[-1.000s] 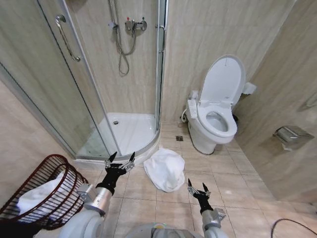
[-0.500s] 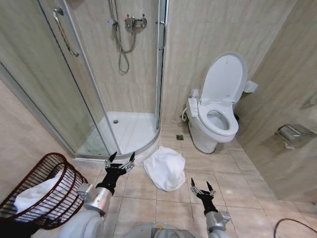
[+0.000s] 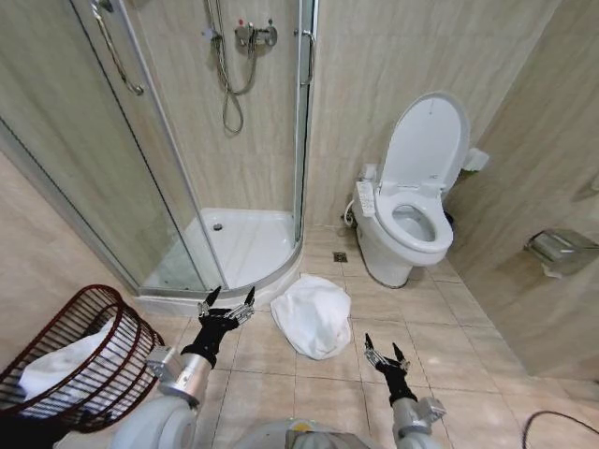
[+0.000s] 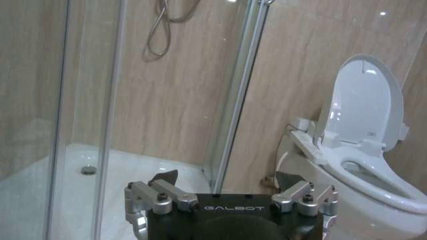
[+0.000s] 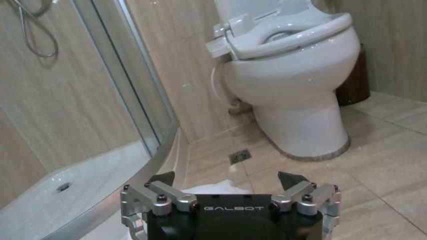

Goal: Discard the used towel into the hamper.

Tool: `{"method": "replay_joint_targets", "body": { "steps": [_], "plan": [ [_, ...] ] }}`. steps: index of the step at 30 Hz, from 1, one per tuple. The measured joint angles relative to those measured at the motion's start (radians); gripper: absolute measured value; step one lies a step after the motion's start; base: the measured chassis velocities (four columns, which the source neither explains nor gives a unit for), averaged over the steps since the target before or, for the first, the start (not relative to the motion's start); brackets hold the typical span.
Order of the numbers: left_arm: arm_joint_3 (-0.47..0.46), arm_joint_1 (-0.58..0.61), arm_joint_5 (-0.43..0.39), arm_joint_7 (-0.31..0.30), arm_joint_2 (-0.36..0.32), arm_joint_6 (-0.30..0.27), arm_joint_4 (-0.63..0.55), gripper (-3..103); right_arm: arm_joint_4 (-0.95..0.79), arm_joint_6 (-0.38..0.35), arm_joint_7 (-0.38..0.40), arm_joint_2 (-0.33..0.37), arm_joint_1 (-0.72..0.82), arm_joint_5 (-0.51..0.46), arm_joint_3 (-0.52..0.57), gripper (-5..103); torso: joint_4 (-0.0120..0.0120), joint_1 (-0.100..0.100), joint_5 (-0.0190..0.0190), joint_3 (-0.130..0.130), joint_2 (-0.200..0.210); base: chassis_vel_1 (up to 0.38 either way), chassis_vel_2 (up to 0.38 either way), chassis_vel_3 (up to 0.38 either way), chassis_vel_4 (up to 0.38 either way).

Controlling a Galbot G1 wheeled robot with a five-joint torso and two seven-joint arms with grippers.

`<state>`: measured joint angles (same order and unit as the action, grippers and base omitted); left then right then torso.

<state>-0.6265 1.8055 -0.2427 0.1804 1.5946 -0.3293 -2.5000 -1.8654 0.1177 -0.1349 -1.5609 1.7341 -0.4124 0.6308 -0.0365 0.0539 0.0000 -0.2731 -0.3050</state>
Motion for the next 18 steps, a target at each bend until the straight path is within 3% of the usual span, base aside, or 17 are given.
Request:
{"method": "replay_joint_targets", "body": {
  "steps": [18],
  "plan": [
    [0.0,0.0,0.0,0.0,0.0,0.0,0.0,99,0.009,-0.002,-0.022,0.008,-0.017,0.025,0.011,100,0.0001,-0.024,0.0,0.049,0.073,0.0,0.0,0.0,0.0]
  ]
}}
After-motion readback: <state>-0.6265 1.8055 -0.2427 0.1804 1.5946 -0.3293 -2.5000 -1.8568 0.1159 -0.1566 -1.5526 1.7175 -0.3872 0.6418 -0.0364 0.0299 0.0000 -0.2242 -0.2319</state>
